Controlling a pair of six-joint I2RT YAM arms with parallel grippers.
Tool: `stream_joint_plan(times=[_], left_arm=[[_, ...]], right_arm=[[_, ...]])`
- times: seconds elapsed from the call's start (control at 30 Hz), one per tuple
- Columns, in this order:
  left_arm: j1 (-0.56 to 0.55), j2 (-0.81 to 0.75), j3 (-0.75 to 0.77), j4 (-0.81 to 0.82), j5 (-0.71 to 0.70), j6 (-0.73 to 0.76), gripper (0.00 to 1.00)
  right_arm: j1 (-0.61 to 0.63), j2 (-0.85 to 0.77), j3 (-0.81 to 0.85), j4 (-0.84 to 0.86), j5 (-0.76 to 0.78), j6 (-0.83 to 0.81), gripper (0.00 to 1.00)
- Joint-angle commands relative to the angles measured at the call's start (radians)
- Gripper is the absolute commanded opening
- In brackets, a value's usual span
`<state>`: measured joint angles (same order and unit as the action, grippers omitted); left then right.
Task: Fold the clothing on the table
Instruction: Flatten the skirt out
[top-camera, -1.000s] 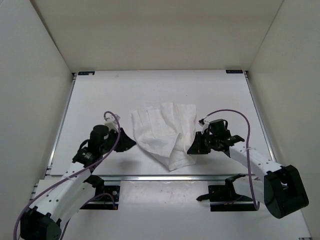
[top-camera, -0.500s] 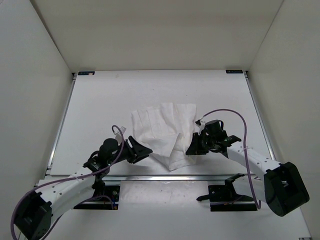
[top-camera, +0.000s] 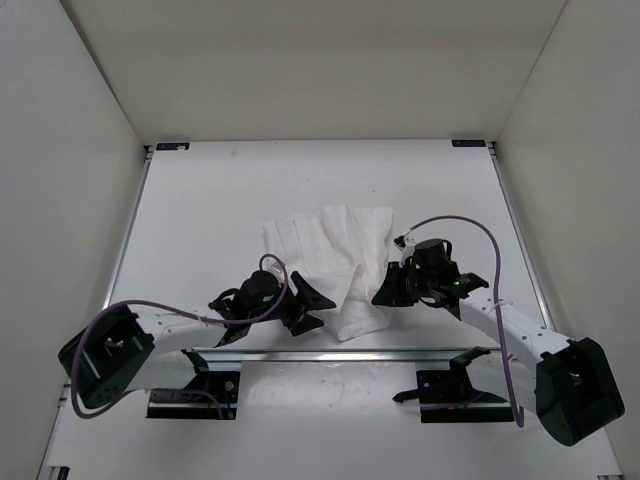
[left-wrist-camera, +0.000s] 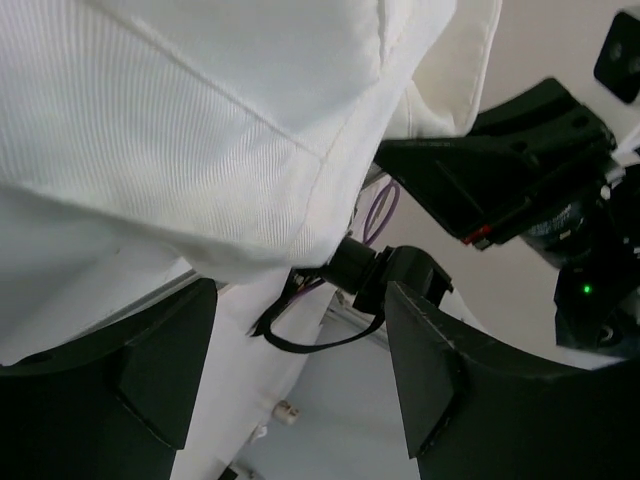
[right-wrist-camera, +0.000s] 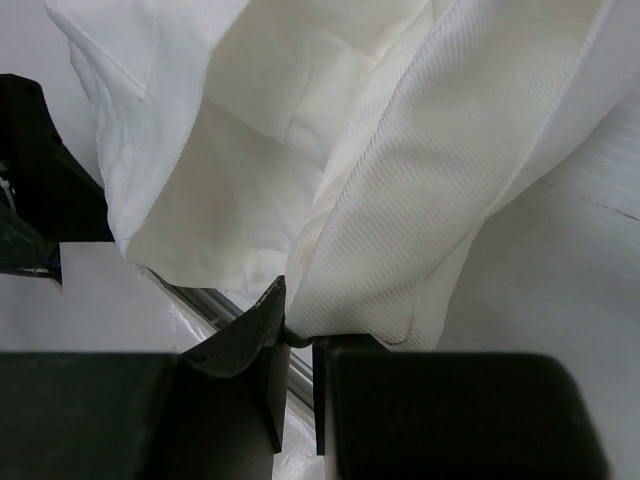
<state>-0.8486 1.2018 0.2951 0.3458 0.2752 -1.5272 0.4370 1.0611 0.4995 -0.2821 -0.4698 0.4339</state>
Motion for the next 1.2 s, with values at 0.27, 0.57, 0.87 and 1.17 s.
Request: stream_joint_plan(times=[0.27, 0.57, 0.87, 1.17], left_arm=[[0.013, 0.194, 0.010, 0.212, -0.002, -0.166, 0.63], [0.051, 0.162, -0.040, 0.226, -0.002, -0.194, 0.13], [0.250, -0.106, 0.091, -0.224, 0.171, 0.235, 0.00], [0.332, -0.347, 0.171, -0.773, 0.171, 0.652, 0.00]], right_arm=[[0.022, -0.041, 0.011, 0.053, -0.001, -0.009, 0.00], [0.025, -0.052, 0.007, 0.054, -0.001, -0.001, 0.00], [-0.018, -0.101, 0.030, -0.005, -0.027, -0.012, 0.00], [-0.012, -0.144, 0.122, -0.239, -0.076, -0.072, 0.00]])
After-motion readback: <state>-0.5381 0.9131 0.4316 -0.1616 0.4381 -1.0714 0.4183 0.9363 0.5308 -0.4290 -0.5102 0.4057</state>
